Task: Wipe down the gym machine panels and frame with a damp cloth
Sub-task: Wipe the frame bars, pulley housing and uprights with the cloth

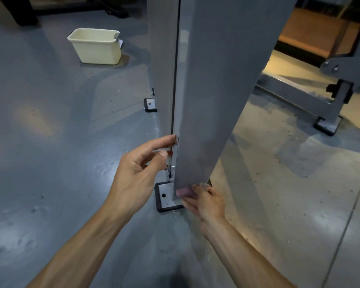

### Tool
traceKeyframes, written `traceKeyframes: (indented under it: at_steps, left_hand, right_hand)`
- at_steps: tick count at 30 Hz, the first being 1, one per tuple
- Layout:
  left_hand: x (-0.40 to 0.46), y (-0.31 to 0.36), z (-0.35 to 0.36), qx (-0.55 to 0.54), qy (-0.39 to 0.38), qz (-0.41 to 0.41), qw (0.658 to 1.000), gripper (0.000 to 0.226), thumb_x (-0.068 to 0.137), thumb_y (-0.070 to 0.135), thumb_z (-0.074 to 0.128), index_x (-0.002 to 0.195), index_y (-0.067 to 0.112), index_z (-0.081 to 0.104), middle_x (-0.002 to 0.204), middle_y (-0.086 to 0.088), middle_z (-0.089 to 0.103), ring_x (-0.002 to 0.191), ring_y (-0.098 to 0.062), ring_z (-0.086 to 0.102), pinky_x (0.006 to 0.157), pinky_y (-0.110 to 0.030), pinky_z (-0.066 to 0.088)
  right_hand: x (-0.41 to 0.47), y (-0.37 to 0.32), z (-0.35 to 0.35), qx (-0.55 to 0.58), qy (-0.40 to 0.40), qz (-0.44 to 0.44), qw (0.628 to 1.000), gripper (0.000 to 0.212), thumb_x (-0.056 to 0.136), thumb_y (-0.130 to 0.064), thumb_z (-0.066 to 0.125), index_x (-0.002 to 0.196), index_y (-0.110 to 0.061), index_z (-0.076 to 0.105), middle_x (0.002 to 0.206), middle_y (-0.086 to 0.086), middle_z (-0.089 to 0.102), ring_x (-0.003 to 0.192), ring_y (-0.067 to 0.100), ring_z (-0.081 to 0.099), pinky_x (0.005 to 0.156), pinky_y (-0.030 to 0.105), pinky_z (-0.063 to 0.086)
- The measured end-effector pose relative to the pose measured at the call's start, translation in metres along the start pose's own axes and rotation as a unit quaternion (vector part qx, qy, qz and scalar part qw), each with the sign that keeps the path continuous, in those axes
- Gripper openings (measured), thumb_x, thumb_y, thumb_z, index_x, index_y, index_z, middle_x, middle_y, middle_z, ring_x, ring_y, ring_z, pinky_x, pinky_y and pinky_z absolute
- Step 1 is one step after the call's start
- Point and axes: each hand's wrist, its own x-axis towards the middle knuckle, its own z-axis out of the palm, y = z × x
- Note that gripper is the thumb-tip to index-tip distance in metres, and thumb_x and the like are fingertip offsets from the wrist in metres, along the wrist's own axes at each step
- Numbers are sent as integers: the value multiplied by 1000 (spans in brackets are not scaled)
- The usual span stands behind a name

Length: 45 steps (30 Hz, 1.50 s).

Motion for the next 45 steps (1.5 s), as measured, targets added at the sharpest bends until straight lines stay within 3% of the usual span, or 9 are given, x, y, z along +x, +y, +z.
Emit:
traceKeyframes:
  at_steps: [5,9,16,22,25,31,33,41,45]
  left_hand:
    - [-1,6,-1,-2,5,8,1000,34,104,9,57,122,32,74,122,13,74,117,-14,69,104,-55,53]
    - [-2,9,1,-1,32,12,999,38,103,9,57,114,39,77,119,14,75,116,-13,69,105,-53,51]
    - [-4,12,-3,-3,84,-4,996,43,102,-2,53,106,34,75,110,15,77,105,-8,72,97,-42,57]
    - [-6,12,0,6,65,-12,998,46,104,4,54,109,43,77,112,15,76,108,-12,72,101,-48,55]
    - [-6,17,4,7,50,-7,999,52,104,4,53,105,51,76,113,16,76,109,-12,71,101,-51,54]
    - [-10,18,6,3,49,-5,999,46,104,5,54,107,44,78,113,16,76,110,-15,70,103,-52,52]
    - [-12,18,8,-4,49,-1,999,44,104,3,53,108,40,77,112,15,76,109,-13,71,103,-51,53]
    - [-6,10,8,-7,41,7,999,48,104,5,55,107,48,76,115,15,76,112,-15,70,104,-54,52]
    - [-8,-1,3,-13,55,-6,998,38,103,5,57,109,38,74,112,15,77,108,-10,72,103,-49,54]
  right_hand:
    - [-36,-34,20,30,-84,-92,992,23,102,-8,55,111,13,57,86,21,77,85,32,77,88,46,62]
    - [-48,-48,19,20,-96,-168,981,17,104,-12,56,97,1,64,87,18,78,86,31,77,83,42,62]
    - [-25,-24,9,0,-35,-31,999,25,103,-8,52,102,11,68,86,18,78,83,32,77,67,31,63]
    - [-65,-100,6,20,-88,-266,960,21,104,-13,56,99,4,65,86,16,78,77,30,75,74,38,63]
    - [-61,-101,1,-3,-43,-323,945,13,100,-9,62,88,-6,65,78,14,76,70,30,74,68,38,64]
    - [-4,-28,-26,-89,26,-126,988,11,85,-25,69,80,-17,64,76,11,76,76,34,76,73,47,63]
    - [-8,-36,-20,-62,5,-119,991,9,98,-12,59,91,-7,58,74,14,76,71,30,76,64,36,61]
    - [-49,-76,-9,-147,-41,-407,901,15,104,-13,55,92,-6,61,79,3,78,76,22,75,73,35,63]
    - [-32,-49,-12,-198,-29,-316,928,14,101,-12,57,91,-8,65,77,1,78,75,21,76,76,44,63]
